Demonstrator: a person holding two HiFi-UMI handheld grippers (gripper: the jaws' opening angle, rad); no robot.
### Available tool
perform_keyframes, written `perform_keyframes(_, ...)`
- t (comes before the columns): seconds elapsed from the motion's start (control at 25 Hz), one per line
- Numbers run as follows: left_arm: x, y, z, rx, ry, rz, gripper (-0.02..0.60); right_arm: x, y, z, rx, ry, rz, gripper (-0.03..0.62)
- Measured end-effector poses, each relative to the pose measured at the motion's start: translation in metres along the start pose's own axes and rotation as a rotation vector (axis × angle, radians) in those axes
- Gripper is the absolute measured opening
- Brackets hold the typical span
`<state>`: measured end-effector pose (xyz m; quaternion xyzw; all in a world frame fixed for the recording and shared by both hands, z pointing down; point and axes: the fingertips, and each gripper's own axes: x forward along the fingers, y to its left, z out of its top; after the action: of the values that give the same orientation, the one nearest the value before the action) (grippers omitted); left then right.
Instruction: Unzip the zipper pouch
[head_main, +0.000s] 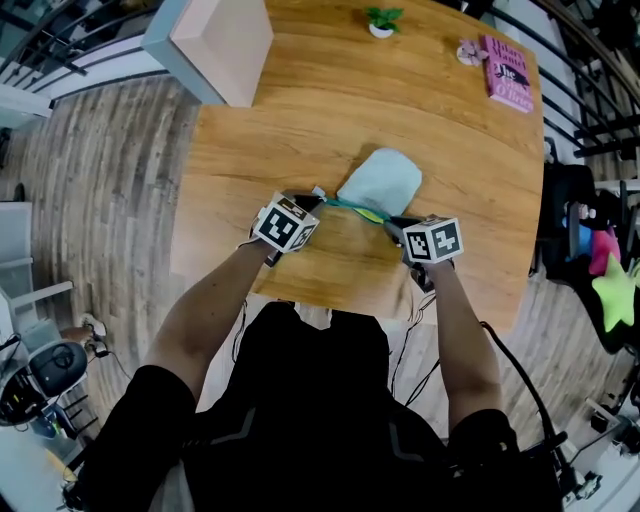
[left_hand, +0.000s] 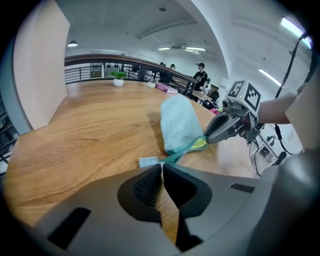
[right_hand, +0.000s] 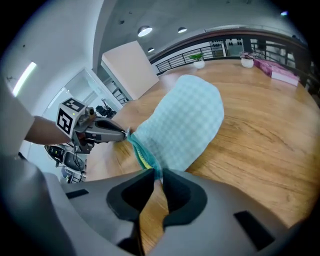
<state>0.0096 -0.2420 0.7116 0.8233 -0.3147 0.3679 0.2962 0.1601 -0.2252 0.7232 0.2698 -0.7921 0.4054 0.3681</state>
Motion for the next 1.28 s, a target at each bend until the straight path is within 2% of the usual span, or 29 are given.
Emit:
perform_keyframes(0.08, -0.003, -0.005, -0.001, 0.002, -0.002, -0.030, 0.034, -0.001, 0.002, 0.000, -0.005, -0.001, -0.022, 0.068)
perform_keyframes(0.28, -0.023, -0.009, 0.006, 0.042, -0.047, -0.011, 0.034, -0.009, 0.022, 0.000, -0.016, -0.009, -0.028, 0.132)
perform_keyframes(0.44, -0.050, -0.011, 0.024, 0.080, -0.132, -0.005, 0.034, -0.027, 0.037, 0.006, -0.044, -0.051, -0.045, 0.155)
perform_keyframes(0.6, -0.090, -0.010, 0.047, 0.052, -0.259, 0.022, 0.034, -0.062, 0.050, 0.026, -0.060, -0.164, -0.067, 0.155)
perform_keyframes(0.76, -0.135, -0.014, 0.075, 0.073, -0.392, 0.053, 0.034, -0.114, 0.063, 0.051, -0.079, -0.307, -0.104, 0.155)
perform_keyframes(0.96, -0.196, -0.026, 0.122, 0.090, -0.565, 0.066, 0.034, -0.186, 0.088, 0.082, -0.154, -0.471, -0.167, 0.150)
perform_keyframes(1.16, -0.253, -0.033, 0.156, -0.002, -0.712, 0.079, 0.033, -0.249, 0.118, 0.105, -0.187, -0.648, -0.219, 0.138)
perform_keyframes(1.28, -0.280, -0.054, 0.179, 0.070, -0.786, 0.068, 0.034, -0.288, 0.127, 0.116, -0.205, -0.744, -0.262, 0.138)
